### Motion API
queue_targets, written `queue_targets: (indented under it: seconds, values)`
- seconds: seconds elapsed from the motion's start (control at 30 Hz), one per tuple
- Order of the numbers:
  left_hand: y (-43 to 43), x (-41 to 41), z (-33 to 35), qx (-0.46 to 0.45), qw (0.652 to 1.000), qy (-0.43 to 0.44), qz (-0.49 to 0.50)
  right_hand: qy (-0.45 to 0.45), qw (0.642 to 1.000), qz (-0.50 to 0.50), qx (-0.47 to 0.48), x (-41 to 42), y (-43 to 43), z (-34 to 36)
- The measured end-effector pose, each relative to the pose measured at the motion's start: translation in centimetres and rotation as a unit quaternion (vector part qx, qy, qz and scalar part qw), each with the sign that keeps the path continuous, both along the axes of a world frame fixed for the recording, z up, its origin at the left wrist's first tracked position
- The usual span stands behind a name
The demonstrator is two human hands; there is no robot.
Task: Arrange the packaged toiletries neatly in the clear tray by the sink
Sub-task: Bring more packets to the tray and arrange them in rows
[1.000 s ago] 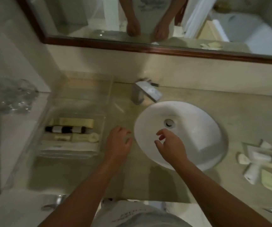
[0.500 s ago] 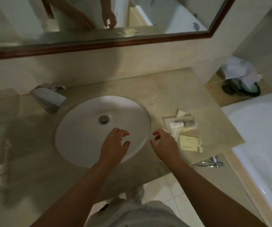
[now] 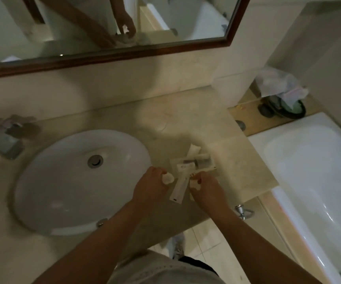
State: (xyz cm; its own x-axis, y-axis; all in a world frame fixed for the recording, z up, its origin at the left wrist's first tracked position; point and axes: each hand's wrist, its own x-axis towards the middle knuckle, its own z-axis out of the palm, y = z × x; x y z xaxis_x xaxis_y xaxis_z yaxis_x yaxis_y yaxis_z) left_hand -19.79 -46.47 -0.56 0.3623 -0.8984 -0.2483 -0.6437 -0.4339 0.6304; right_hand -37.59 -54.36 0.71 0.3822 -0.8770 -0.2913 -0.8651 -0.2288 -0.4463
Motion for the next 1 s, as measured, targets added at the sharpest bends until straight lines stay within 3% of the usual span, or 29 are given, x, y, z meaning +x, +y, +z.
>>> queue_targets:
  seconds: [0.3, 0.7, 0.83, 1.0]
  values:
    - [-2.9, -2.8, -1.3, 0.068, 0.995, -0.066, 0.043, 0.078, 0.979, 0.186, 0.025, -1.7, -4.1, -1.7]
    - [-3.2, -3.3, -1.7, 0.078, 0.99, -0.067, 0.091, 0.077, 0.969, 0.236, 0.019, -1.4, -5.3, -1.7]
    - [-2.8, -3.2, -1.6, 0.078, 0.99, -0.071, 0.096, 0.049, 0.973, 0.224, -0.017, -0.9, -5.3, -1.2]
    - [-2.4, -3.1, -1.7, 0.07, 0.989, -0.072, 0.104, 0.029, 0.963, 0.231, -0.135, 0.8, -7.6, -0.9]
